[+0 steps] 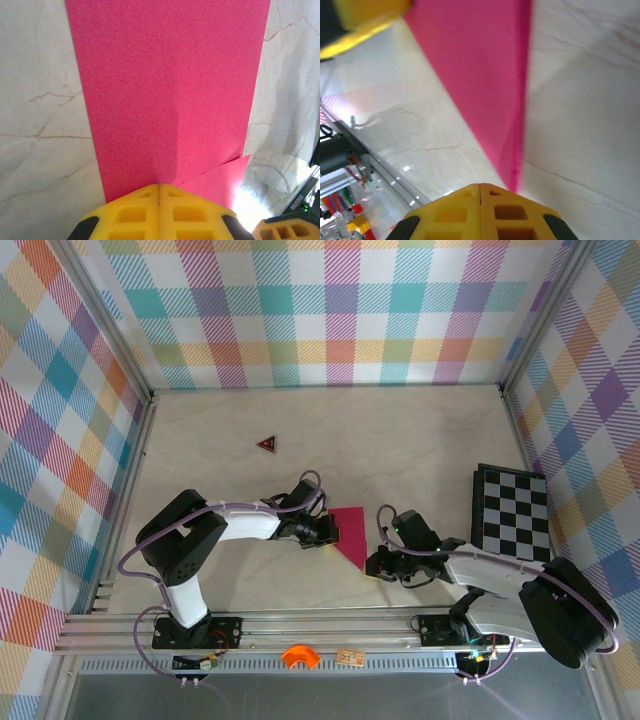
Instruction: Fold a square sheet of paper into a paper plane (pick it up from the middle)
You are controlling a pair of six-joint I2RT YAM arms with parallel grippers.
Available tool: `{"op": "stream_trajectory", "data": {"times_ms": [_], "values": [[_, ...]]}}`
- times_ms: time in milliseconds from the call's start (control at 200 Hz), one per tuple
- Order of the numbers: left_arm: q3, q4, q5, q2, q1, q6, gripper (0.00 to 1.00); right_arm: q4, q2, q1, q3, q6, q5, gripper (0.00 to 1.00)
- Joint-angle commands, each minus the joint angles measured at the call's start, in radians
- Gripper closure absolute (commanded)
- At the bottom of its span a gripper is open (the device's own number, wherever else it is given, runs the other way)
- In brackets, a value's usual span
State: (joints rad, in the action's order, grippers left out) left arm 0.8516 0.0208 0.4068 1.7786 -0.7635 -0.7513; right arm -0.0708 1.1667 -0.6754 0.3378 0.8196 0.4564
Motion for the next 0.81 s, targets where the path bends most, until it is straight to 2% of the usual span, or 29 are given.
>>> {"op": "stream_trajectory", "data": {"times_ms": [0,155,290,410,600,705,800], "values": [[-0.026,-0.099,-0.074,0.053,0.001,-0.008,1.0,0.013,0.054,0.001,0.089,-0.039,0.033,0.92],[-0.024,-0.103,-0.073,0.051,0.001,-0.012,1.0,-0.006,0.224,0.002,0.183,-0.072,0.033,0.91],[-0.026,-0.113,-0.092,0.047,0.002,-0.016,1.0,-0.015,0.274,0.0,0.138,-0.075,0.028,0.89],[-0.045,-0.099,-0.129,0.042,0.003,-0.032,1.0,-0.033,0.213,0.005,0.057,-0.073,0.019,0.88],[-0.049,-0.075,-0.11,0.04,0.003,-0.068,1.0,-0.142,0.046,0.02,-0.009,-0.06,-0.032,0.85],[-0.057,-0.042,-0.107,0.006,0.002,-0.125,1.0,-0.255,-0.042,0.021,0.043,-0.069,-0.12,0.75],[-0.07,0.001,-0.116,-0.05,0.0,-0.168,1.0,-0.268,-0.097,0.02,0.083,-0.072,-0.191,0.64]]}}
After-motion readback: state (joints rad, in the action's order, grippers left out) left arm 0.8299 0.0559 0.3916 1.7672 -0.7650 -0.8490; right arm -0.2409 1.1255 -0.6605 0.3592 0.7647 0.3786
